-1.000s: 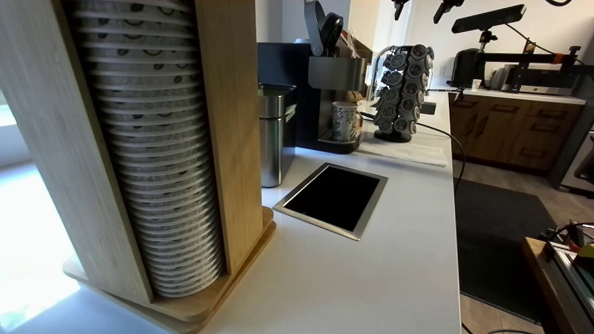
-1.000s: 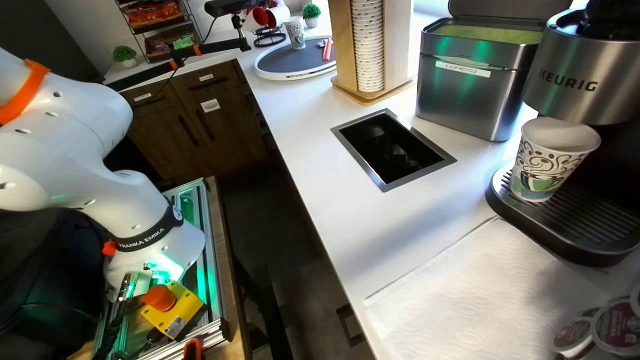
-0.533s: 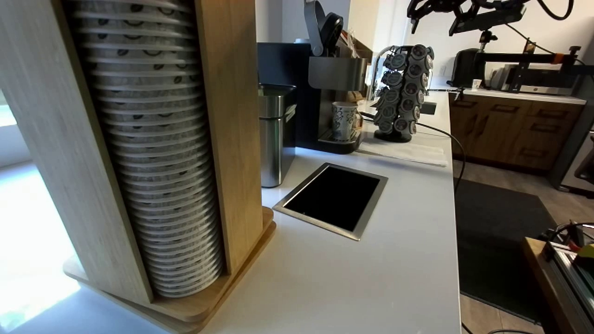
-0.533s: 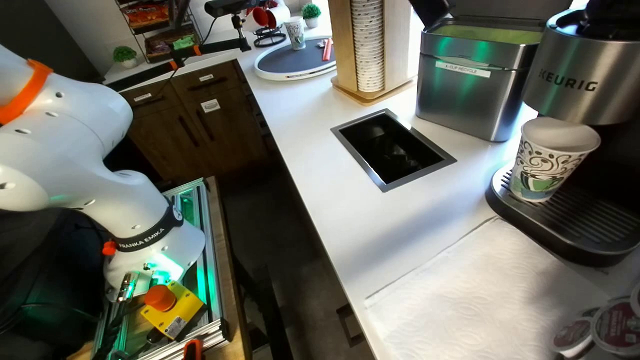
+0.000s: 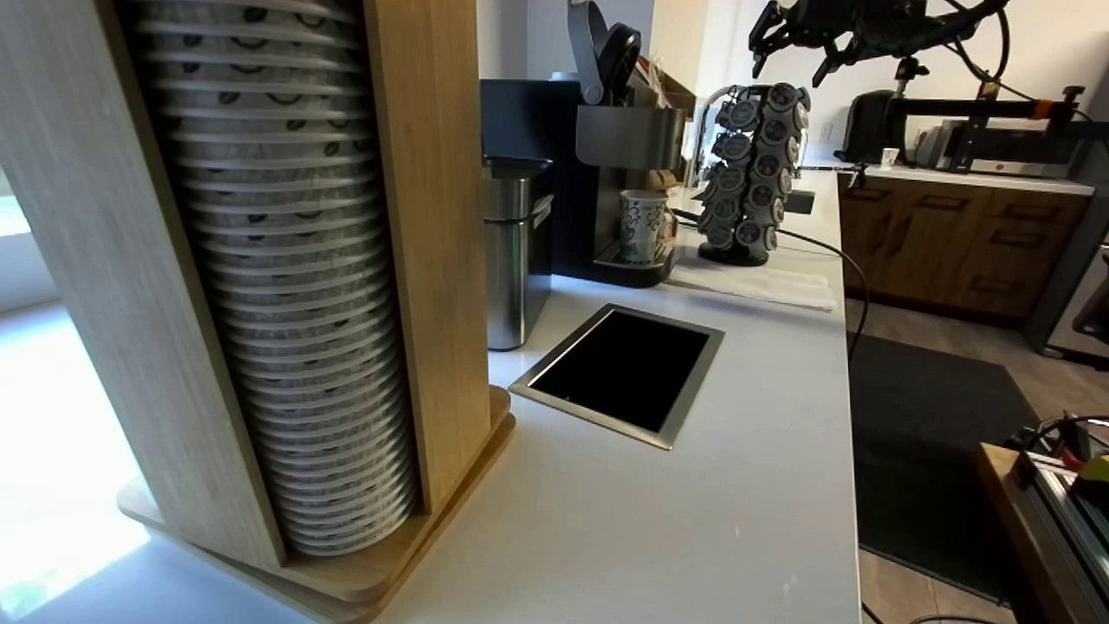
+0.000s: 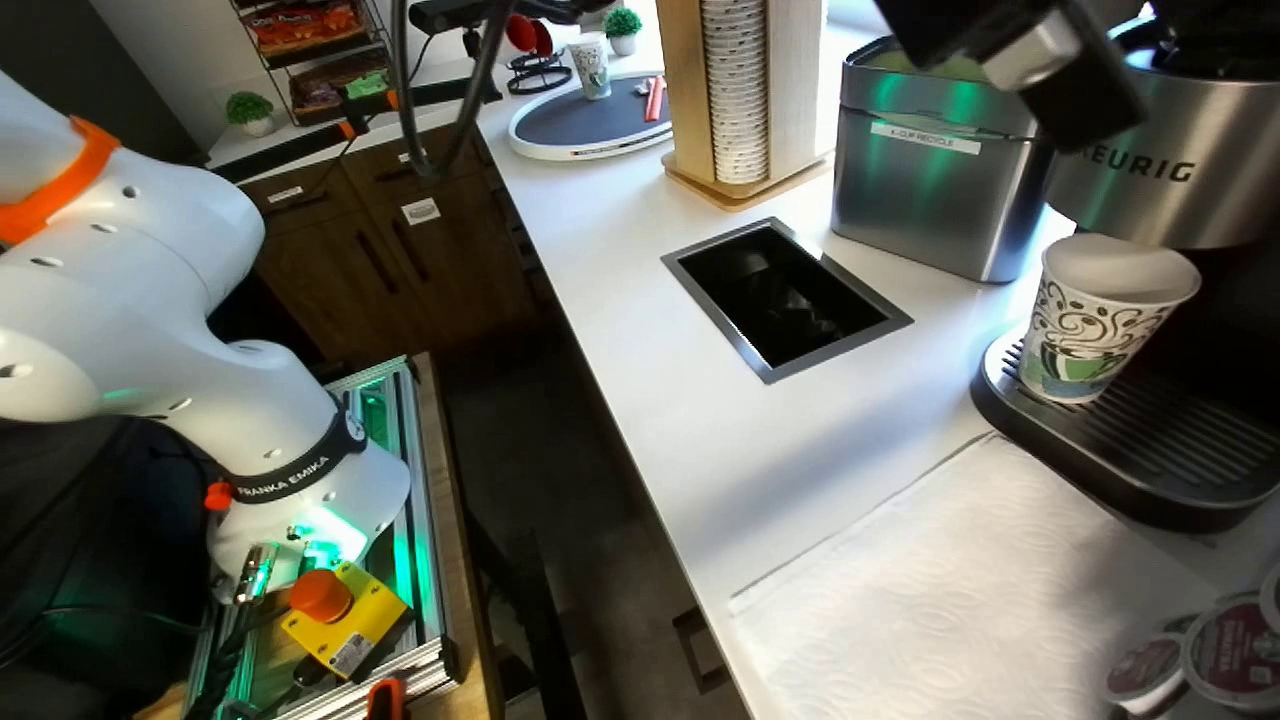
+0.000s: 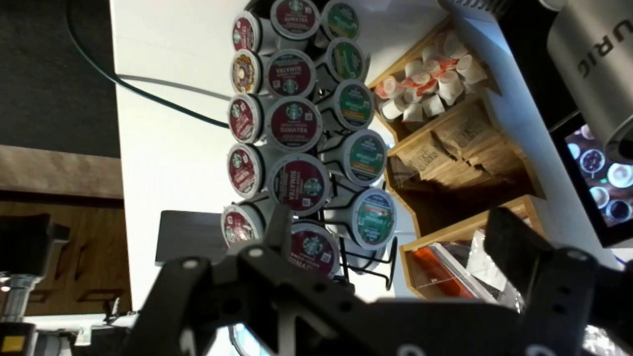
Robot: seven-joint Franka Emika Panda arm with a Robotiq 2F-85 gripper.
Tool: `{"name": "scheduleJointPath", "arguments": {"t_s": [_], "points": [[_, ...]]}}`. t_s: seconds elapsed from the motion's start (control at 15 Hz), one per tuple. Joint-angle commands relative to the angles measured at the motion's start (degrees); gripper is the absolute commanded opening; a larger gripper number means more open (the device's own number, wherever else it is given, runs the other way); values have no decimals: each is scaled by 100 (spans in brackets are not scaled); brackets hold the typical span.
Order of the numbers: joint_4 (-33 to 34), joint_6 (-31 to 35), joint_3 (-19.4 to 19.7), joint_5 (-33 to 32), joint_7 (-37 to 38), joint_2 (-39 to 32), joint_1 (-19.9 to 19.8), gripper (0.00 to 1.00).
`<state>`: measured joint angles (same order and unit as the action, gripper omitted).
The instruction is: Remove one coffee pod from the stand on the right and place it in the coffeemaker chamber.
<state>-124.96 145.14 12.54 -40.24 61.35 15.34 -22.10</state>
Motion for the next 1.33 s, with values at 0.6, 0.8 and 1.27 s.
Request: {"name": "scheduleJointPath", "arguments": {"t_s": [0.6, 0.8, 1.27], "points": [[472, 473, 267, 434, -1006, -624, -70, 100], [548, 404, 254, 298, -838, -675, -131, 100], [759, 559, 509, 167, -883, -914, -362, 100]]}}
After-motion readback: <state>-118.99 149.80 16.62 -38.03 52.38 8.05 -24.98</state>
